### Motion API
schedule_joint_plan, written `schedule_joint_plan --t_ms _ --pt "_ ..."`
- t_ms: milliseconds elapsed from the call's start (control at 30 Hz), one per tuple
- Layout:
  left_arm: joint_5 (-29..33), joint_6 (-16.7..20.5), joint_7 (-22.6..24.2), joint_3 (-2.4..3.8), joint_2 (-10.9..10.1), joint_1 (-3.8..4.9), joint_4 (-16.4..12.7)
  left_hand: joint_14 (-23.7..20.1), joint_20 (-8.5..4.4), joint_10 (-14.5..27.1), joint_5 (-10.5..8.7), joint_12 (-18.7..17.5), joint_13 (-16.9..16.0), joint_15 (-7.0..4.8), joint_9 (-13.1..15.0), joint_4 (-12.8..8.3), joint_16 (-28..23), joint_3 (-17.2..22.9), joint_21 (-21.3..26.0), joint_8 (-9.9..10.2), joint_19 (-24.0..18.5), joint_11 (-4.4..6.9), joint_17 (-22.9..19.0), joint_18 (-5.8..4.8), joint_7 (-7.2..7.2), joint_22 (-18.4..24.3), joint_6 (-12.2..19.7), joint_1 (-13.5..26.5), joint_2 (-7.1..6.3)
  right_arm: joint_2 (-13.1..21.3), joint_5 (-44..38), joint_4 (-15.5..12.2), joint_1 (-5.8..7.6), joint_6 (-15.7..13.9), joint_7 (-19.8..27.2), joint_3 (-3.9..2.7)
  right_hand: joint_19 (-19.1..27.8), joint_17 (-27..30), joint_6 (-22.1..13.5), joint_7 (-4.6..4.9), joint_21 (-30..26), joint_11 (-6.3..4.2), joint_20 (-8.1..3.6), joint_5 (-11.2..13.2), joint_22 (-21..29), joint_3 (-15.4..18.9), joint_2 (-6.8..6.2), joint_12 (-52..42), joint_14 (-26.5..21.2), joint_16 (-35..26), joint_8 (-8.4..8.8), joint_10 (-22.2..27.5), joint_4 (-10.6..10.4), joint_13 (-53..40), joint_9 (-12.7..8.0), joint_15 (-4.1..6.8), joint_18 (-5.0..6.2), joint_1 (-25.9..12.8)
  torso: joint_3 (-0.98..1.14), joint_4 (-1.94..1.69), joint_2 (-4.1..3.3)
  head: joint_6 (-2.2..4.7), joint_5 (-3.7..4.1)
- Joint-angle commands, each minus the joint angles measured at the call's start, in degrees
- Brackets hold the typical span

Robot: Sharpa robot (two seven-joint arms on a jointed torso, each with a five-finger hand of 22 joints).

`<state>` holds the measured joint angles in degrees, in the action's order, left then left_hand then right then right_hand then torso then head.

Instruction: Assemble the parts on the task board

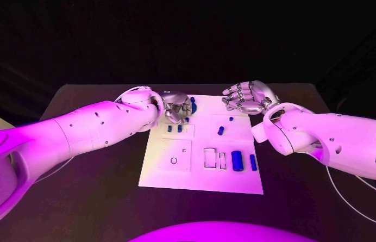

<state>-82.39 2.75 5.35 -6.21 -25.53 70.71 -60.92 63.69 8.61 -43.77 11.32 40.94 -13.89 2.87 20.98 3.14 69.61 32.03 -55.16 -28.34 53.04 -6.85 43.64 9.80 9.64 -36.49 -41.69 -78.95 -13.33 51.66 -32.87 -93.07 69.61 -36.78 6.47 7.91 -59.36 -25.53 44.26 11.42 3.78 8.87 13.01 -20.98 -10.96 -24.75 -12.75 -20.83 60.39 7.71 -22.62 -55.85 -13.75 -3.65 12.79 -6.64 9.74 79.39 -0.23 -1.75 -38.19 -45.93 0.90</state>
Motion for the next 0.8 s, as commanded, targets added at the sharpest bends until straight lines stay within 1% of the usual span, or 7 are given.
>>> schedule_joint_plan --t_ms 33,200,367,533,633,733,800 --pt "-0.5 -2.1 0.4 0.03 0.5 -0.30 0.5 0.3 -0.10 -0.4 -0.33 0.2 0.1 -0.10 -0.3 -0.1 0.6 0.6 -0.5 0.2 0.4 0.06 0.1 0.72 0.00 -0.3 -0.9 -0.2 0.49 -0.1 -0.8 -0.1 -0.03 0.4 0.9 -0.01 -0.4 0.1 0.3 1.08 0.2 0.23 -0.12 -0.2 0.0 -0.4 -0.15 0.2 0.3 -0.2 0.29 0.0 0.0 0.1 -0.1 -0.04 0.79 0.2 0.01 0.04 0.02 -0.05 0.03" --pt "-0.3 -1.9 0.2 0.06 1.0 -0.92 1.2 0.6 -0.13 -0.6 -0.36 0.1 0.4 -0.12 -0.7 -0.4 1.4 1.0 -1.0 0.6 0.2 0.09 0.7 0.73 0.00 -0.7 -1.5 -0.2 0.63 -0.1 -0.8 -0.2 -0.03 0.4 0.9 -0.01 -0.4 0.1 0.3 1.09 0.2 0.24 -0.12 -0.2 0.1 -0.4 -0.15 0.2 0.4 -0.2 0.31 0.0 0.0 0.1 -0.1 -0.04 0.79 0.2 0.00 0.03 -0.02 -0.18 0.13" --pt "0.0 -1.5 -0.1 0.08 1.4 -1.28 1.7 1.0 -0.15 -0.8 -0.33 0.1 0.5 -0.18 -1.0 -0.5 2.0 1.5 -1.5 1.0 0.2 0.13 1.1 0.73 0.10 -1.1 -1.9 -0.3 1.07 -0.2 -0.8 -0.2 -0.03 0.5 0.9 -0.01 -0.4 0.1 0.3 1.10 0.2 0.24 -0.12 -0.2 0.1 -0.4 -0.14 0.3 0.4 -0.2 0.32 0.0 0.0 0.1 -0.1 -0.04 0.79 0.2 0.03 -0.01 0.02 -0.16 0.14" --pt "0.2 -1.0 -0.5 0.10 1.9 -1.62 2.4 1.1 -0.20 -1.0 -0.35 0.1 0.7 -0.18 -1.2 -0.7 2.3 1.8 -1.9 1.3 0.1 0.15 1.1 0.75 0.18 -1.4 -2.1 -0.3 1.22 -0.2 -0.8 -0.3 -0.03 0.5 0.9 -0.01 -0.4 0.1 0.3 1.10 0.2 0.24 -0.12 -0.2 0.1 -0.4 -0.14 0.3 0.4 -0.2 0.32 0.0 0.0 0.1 -0.1 -0.04 0.79 0.2 0.03 -0.09 0.00 -0.03 0.45" --pt "0.3 -0.9 -0.7 0.10 2.1 -1.84 2.8 1.0 -0.20 -0.8 -0.34 -0.1 0.9 -0.14 -1.5 -0.8 2.6 2.0 -2.2 1.9 0.0 0.08 1.0 0.74 0.20 -1.6 -1.8 -0.3 1.19 -0.2 -0.8 -0.3 -0.03 0.5 0.9 -0.01 -0.4 0.1 0.3 1.10 0.2 0.24 -0.12 -0.2 0.1 -0.4 -0.14 0.3 0.4 -0.2 0.32 0.0 0.0 0.1 -0.1 -0.04 0.79 0.2 0.02 -0.03 0.03 -0.04 0.45" --pt "0.4 -0.8 -0.8 0.11 2.3 -1.98 3.1 1.3 -0.21 -1.1 -0.33 -0.1 1.0 -0.17 -1.6 -1.0 3.0 2.3 -2.5 2.0 0.0 0.13 1.2 0.75 0.20 -1.9 -2.2 -0.4 1.63 -0.2 -0.8 -0.3 -0.03 0.6 0.9 -0.01 -0.5 0.1 0.4 1.11 0.2 0.25 -0.12 -0.3 0.1 -0.5 -0.11 0.3 0.4 -0.2 0.34 -0.1 0.0 0.1 -0.1 -0.04 0.79 0.2 0.04 0.02 0.03 -0.08 0.43" --pt "0.5 -0.8 -0.9 0.11 2.4 -2.03 3.2 2.4 -0.32 -1.8 -0.39 0.1 1.2 -0.35 -1.8 -1.5 4.1 2.9 -3.3 1.9 0.0 0.35 2.5 0.79 0.13 -2.4 -3.1 -0.8 2.28 -0.1 -0.8 -0.3 -0.03 0.6 0.9 -0.01 -0.5 0.1 0.4 1.11 0.2 0.25 -0.12 -0.3 0.1 -0.5 -0.11 0.3 0.4 -0.2 0.34 -0.1 0.0 0.1 -0.1 -0.04 0.79 0.2 0.04 0.01 0.03 -0.07 0.44"
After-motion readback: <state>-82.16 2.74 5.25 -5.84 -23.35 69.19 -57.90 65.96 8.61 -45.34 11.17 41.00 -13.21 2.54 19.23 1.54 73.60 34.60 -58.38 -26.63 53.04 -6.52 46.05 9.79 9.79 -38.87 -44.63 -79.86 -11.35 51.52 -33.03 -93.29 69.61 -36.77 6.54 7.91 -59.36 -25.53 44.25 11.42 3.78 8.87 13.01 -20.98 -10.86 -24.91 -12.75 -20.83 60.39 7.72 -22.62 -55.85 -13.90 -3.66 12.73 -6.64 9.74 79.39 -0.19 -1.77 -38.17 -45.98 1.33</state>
